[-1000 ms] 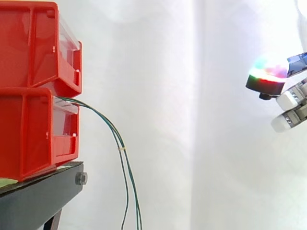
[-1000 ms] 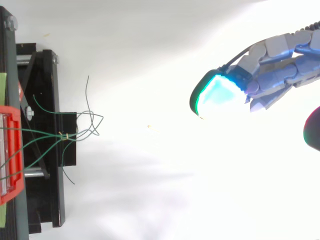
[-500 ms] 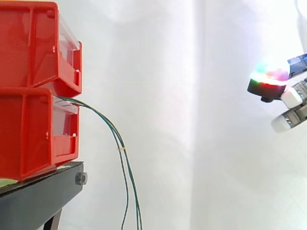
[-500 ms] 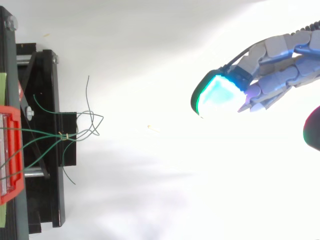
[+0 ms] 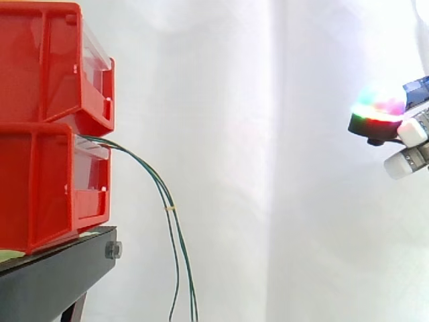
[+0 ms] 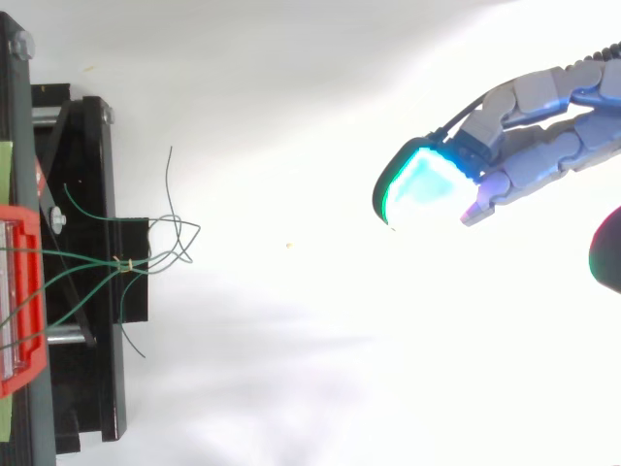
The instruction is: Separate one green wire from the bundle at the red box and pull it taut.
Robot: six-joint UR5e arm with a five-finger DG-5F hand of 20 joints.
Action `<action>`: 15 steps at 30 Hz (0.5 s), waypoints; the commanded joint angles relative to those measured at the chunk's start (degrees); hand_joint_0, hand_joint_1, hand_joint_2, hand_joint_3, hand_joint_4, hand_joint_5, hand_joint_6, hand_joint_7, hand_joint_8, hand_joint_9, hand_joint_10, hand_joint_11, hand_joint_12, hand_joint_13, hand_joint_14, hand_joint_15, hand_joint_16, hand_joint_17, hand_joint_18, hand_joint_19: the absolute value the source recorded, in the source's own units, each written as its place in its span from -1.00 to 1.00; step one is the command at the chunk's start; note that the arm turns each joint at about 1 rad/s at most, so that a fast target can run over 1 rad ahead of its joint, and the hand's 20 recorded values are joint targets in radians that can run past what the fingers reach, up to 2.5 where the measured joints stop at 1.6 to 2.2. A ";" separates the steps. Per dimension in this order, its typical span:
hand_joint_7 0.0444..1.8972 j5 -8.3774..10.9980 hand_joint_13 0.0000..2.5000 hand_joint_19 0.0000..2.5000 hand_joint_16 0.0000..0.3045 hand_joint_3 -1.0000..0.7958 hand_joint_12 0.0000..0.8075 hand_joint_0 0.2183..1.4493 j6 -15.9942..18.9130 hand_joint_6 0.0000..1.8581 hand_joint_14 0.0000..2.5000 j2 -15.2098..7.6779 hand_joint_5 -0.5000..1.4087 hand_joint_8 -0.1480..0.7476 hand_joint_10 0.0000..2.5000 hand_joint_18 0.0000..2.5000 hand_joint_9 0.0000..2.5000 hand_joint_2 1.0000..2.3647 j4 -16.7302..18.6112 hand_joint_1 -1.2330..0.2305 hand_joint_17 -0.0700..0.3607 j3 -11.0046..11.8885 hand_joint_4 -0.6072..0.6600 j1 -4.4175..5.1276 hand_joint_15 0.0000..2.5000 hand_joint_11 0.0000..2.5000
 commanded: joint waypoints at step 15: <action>-0.31 -1.12 -0.66 -1.00 -0.82 -0.40 -0.38 -0.46 -1.70 -0.46 -1.00 -0.17 -0.71 0.00 -1.00 -0.55 -0.53 -1.00 -1.12 -0.06 -0.38 4.06 0.34 -0.61 -0.96 -0.94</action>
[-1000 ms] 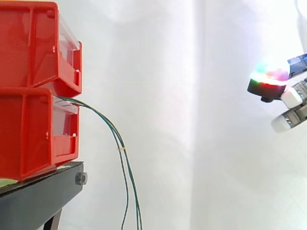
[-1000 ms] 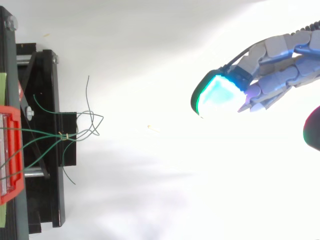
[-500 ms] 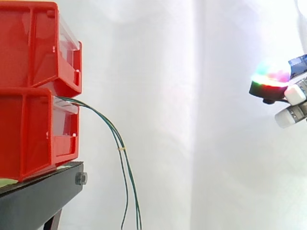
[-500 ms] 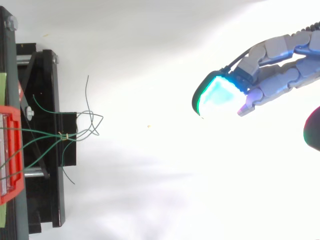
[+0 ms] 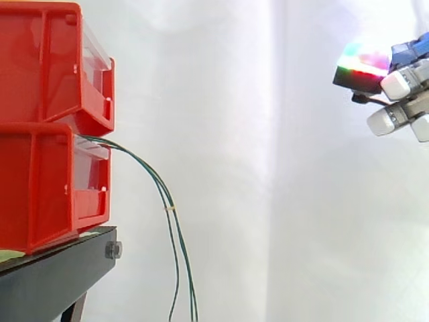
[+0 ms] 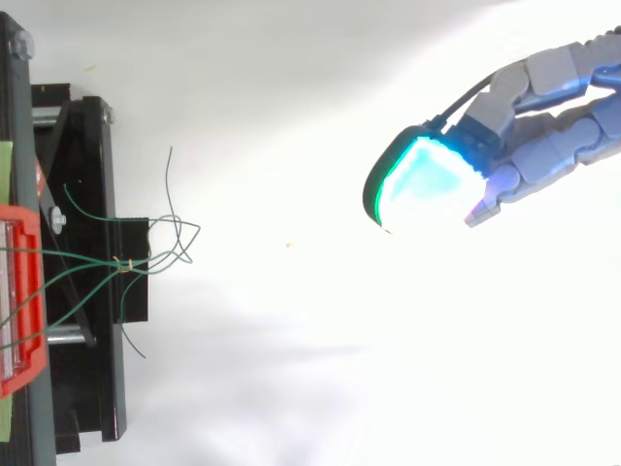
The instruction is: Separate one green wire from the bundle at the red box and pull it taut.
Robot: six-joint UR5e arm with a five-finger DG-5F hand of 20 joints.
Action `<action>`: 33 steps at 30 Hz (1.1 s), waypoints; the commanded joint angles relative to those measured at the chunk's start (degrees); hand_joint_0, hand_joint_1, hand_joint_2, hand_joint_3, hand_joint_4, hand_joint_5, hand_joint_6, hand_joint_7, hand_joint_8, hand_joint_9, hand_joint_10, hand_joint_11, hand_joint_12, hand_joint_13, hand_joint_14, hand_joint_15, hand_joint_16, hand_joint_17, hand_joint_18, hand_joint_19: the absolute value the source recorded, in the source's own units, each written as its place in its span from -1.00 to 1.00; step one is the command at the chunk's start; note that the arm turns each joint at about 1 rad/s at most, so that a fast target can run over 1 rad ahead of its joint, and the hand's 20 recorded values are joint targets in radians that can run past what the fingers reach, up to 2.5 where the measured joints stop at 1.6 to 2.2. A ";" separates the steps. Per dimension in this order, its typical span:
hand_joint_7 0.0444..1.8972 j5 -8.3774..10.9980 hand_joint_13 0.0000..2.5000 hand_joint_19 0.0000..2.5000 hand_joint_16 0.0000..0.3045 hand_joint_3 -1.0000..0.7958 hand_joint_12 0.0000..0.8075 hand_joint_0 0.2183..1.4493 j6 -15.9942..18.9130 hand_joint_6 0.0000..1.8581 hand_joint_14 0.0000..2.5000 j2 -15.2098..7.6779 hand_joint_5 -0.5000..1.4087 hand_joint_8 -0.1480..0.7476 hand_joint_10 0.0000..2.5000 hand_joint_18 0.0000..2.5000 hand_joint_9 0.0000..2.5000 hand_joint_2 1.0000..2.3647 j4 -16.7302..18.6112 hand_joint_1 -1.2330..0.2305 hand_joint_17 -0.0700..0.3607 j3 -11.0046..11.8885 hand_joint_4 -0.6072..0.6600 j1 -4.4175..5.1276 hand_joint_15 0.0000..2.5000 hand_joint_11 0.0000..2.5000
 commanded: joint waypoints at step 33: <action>-0.32 5.28 -0.71 -0.94 -0.81 -0.40 -0.36 -0.45 -7.21 -0.46 -1.00 -3.83 -0.71 -0.06 -1.00 -0.63 -0.59 -1.00 10.45 -0.05 -0.37 0.26 0.32 0.27 -0.95 -0.97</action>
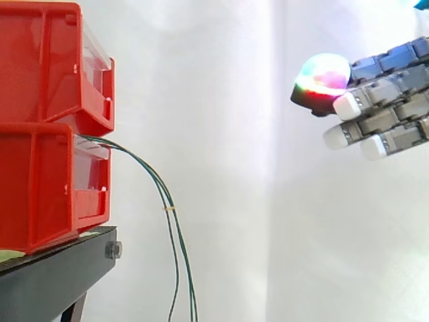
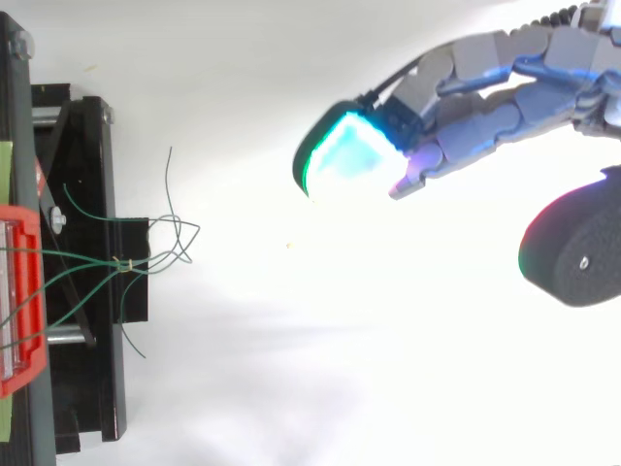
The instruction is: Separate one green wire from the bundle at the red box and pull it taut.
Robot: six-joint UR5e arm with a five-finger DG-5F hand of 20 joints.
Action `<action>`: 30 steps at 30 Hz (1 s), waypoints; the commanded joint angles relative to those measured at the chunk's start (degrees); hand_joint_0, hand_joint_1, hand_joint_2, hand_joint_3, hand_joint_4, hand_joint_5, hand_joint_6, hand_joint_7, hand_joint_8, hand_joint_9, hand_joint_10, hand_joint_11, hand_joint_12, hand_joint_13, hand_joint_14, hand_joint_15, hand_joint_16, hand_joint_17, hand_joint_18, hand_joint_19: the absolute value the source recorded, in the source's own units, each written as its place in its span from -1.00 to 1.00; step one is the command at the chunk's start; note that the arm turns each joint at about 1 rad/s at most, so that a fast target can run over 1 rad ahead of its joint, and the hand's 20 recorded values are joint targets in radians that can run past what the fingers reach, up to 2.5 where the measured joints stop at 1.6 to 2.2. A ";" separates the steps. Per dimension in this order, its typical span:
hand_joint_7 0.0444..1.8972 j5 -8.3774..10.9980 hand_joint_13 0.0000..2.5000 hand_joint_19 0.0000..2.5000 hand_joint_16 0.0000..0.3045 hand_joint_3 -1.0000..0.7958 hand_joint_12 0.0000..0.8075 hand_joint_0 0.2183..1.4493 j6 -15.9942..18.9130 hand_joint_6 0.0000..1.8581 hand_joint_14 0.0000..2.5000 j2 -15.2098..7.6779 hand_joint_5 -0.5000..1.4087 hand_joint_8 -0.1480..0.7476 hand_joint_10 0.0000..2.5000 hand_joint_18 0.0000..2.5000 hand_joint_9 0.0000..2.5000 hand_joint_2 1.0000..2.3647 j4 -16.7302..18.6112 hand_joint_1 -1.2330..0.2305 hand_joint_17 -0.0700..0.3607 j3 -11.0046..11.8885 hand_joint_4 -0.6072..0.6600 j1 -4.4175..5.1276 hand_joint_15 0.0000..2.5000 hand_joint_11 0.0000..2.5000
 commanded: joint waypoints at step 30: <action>-0.31 -0.84 -0.73 -0.78 -0.70 -0.41 -0.21 -0.46 -2.10 -0.46 -1.00 -4.22 -0.71 -0.08 -1.00 -0.70 -0.59 -0.99 3.84 -0.05 -0.20 -0.02 0.31 0.16 -0.91 -0.95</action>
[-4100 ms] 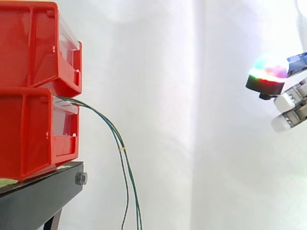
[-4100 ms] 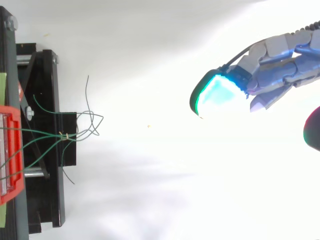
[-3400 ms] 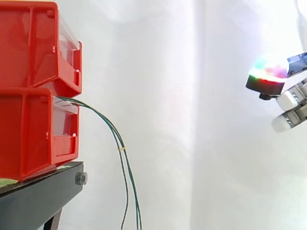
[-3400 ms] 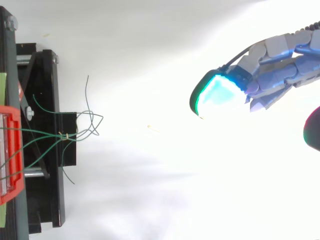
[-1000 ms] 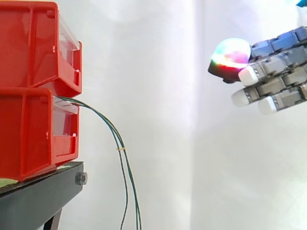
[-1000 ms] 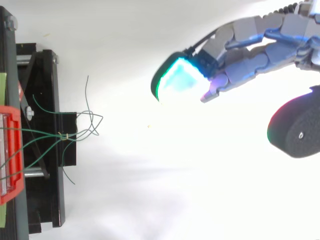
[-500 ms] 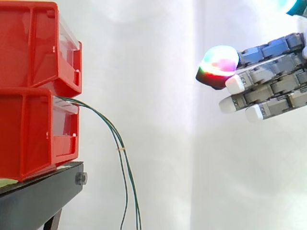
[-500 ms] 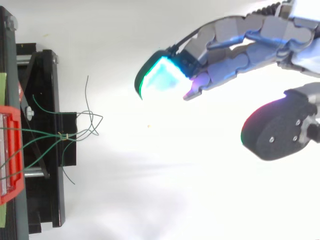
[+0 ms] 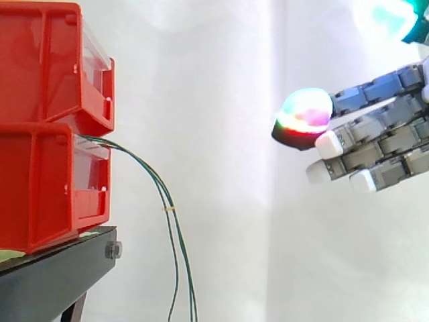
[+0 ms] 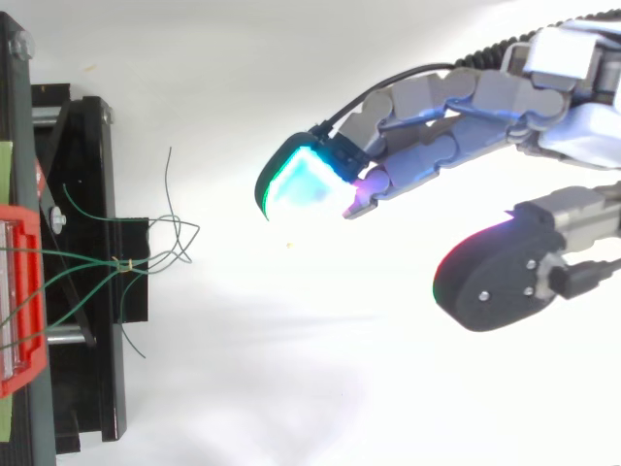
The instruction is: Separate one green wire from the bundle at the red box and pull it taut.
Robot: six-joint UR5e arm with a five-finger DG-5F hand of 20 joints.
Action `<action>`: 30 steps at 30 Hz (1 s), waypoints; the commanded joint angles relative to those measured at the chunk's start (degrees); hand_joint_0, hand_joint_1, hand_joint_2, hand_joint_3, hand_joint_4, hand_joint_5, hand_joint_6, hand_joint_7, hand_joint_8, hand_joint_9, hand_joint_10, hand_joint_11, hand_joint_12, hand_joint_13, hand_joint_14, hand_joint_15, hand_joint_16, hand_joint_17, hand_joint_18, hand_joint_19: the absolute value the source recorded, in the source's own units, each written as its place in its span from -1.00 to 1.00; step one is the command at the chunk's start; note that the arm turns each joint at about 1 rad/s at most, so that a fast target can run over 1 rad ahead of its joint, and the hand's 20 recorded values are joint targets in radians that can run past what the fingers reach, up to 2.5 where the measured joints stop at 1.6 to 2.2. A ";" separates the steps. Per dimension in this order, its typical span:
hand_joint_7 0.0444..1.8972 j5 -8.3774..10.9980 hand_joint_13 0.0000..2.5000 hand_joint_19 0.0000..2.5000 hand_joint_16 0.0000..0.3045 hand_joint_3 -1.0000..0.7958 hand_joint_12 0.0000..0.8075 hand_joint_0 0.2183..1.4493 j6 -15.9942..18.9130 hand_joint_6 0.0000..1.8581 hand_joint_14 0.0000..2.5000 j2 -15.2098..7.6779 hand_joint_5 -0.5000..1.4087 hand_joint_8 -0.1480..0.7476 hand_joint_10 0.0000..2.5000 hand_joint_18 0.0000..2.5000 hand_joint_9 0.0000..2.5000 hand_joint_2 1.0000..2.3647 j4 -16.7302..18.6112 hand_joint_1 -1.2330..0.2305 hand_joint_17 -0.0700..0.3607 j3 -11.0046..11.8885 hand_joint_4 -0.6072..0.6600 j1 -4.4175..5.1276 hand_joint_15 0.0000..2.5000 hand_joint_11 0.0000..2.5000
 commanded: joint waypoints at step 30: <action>-0.31 4.00 -0.89 -0.80 -0.62 -0.44 -0.17 -0.50 -1.88 -0.46 -1.00 -8.92 -0.71 -0.11 -1.00 -0.90 -0.60 -1.00 13.58 -0.12 -0.07 0.00 0.29 -0.46 -0.97 -0.93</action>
